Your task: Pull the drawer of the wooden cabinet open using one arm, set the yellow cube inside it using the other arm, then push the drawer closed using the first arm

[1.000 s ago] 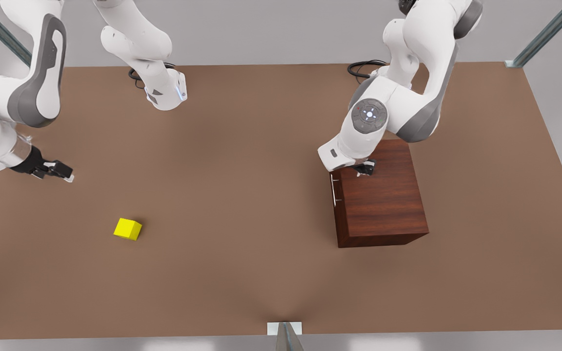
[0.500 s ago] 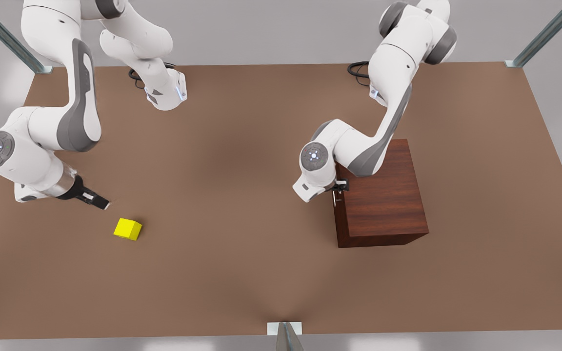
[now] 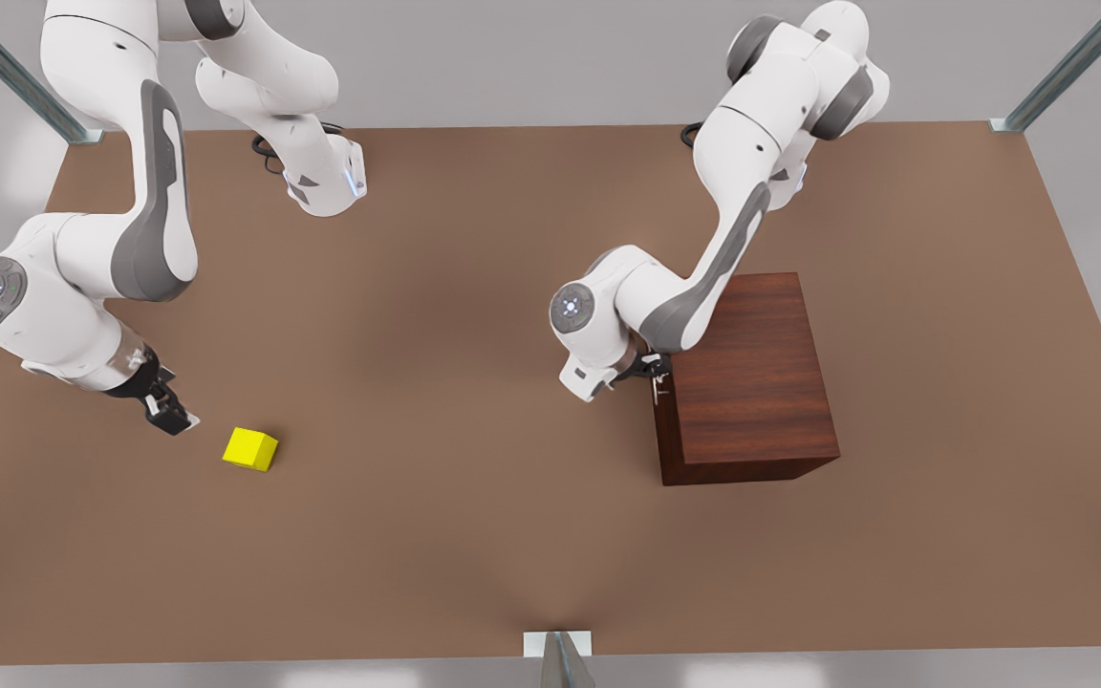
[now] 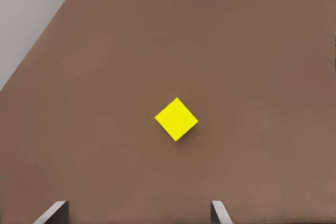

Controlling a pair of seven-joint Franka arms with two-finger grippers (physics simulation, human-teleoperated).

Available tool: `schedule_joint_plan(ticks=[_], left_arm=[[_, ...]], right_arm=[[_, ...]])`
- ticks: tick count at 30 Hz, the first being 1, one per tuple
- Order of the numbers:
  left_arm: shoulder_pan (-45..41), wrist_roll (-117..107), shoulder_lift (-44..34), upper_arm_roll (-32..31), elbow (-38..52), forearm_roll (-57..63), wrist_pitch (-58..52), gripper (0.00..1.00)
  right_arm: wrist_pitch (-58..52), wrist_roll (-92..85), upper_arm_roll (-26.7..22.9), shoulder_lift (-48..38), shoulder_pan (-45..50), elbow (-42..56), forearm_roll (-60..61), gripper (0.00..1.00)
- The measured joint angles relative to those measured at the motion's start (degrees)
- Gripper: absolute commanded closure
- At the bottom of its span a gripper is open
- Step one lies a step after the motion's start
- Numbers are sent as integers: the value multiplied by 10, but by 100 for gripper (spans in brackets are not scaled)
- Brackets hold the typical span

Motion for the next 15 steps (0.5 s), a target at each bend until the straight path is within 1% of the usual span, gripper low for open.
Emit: schedule_joint_plan(ticks=[15], left_arm=[[-9, -66, 23, -3, 17, 7, 9, 0]], right_arm=[[2, 116, 1, 0, 1, 0, -2, 0]])
